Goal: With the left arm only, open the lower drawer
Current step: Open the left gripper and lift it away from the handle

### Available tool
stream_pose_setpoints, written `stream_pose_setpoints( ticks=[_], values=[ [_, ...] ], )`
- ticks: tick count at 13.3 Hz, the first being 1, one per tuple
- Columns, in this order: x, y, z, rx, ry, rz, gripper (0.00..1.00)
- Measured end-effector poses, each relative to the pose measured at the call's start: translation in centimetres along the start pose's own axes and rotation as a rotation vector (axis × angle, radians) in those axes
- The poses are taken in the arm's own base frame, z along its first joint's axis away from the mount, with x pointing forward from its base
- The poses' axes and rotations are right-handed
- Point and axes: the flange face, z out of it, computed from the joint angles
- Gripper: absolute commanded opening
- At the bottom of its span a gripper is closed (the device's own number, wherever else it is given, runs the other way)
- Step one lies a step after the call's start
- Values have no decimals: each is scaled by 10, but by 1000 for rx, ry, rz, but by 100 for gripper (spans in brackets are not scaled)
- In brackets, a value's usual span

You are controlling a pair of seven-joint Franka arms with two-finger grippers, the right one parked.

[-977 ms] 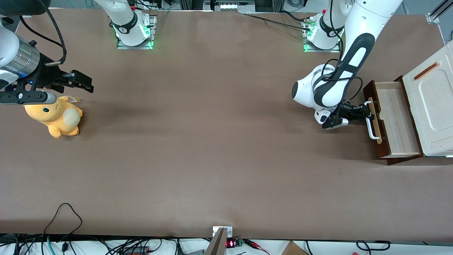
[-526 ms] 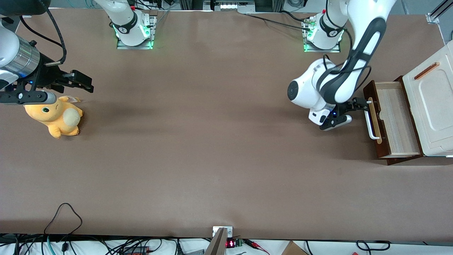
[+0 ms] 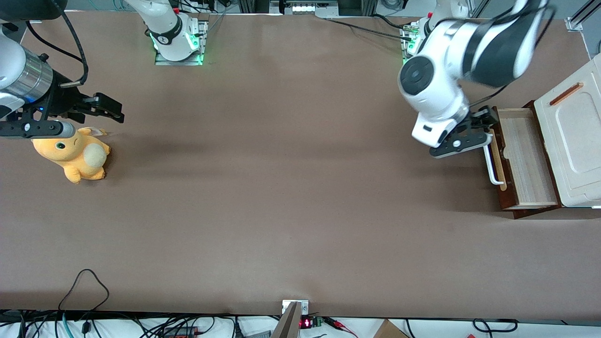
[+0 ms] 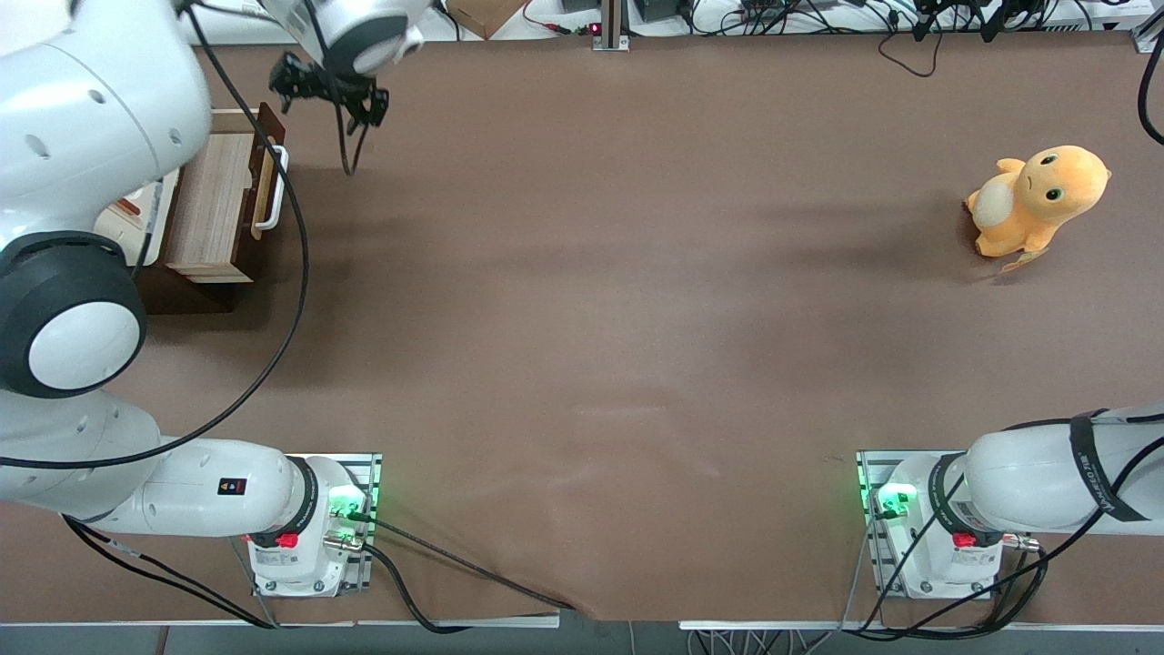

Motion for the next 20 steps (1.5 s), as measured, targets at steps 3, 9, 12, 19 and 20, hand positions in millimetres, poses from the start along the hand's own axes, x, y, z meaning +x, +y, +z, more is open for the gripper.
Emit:
stream_pose_setpoints(
  ticks=[3, 9, 12, 19, 20],
  values=[
    [15, -53, -41, -142, -25, 55, 100],
    [26, -166, -62, -470, -43, 78, 100],
    [29, -220, -35, -613, -66, 44, 100],
    [24, -231, -16, -658, -22, 8, 100],
    [23, -229, -13, -658, -17, 7, 100]
  ],
)
